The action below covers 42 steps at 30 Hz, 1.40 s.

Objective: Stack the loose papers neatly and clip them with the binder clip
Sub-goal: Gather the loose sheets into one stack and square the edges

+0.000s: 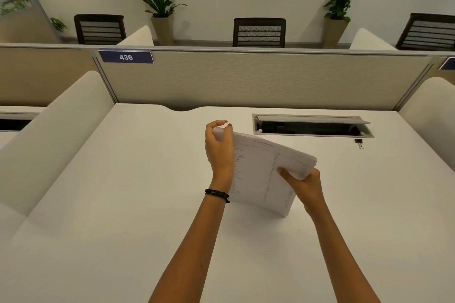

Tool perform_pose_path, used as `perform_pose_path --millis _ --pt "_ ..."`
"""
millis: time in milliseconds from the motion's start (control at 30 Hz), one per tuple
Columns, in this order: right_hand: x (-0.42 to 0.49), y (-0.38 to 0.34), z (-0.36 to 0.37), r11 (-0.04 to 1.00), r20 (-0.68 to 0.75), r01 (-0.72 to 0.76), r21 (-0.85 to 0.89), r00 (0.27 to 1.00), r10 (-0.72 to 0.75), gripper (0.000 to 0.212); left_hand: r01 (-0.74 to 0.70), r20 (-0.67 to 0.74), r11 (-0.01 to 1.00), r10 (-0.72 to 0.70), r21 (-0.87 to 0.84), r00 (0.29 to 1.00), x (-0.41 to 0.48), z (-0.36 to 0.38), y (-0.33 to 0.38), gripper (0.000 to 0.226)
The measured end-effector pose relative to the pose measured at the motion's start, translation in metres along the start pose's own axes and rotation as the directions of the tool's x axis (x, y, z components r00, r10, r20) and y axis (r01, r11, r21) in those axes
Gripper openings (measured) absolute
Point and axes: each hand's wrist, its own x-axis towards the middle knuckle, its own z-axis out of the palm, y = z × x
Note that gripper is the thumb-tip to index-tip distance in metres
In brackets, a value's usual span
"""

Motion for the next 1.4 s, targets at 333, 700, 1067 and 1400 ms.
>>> perform_pose_path --millis 333,700,1067,1400 --pt "0.003 -0.002 0.004 1.000 -0.102 -0.004 -0.011 0.995 0.003 0.007 -0.021 0.429 0.994 -0.027 0.107 0.903 0.005 -0.036 -0.050 0.020" --pt "0.007 -0.022 0.007 0.995 -0.098 0.095 0.014 0.991 -0.094 0.027 -0.031 0.311 0.994 0.063 -0.106 0.948 -0.011 -0.030 -0.038 0.023" --pt "0.006 0.008 -0.007 0.994 0.036 -0.096 0.042 0.995 0.095 0.027 0.209 0.424 0.976 -0.215 0.062 0.880 -0.026 -0.042 -0.085 0.022" --pt "0.002 -0.002 -0.005 0.995 -0.011 -0.010 0.096 1.000 0.011 0.030 0.133 0.411 0.989 -0.147 0.061 0.900 -0.019 -0.044 -0.065 0.022"
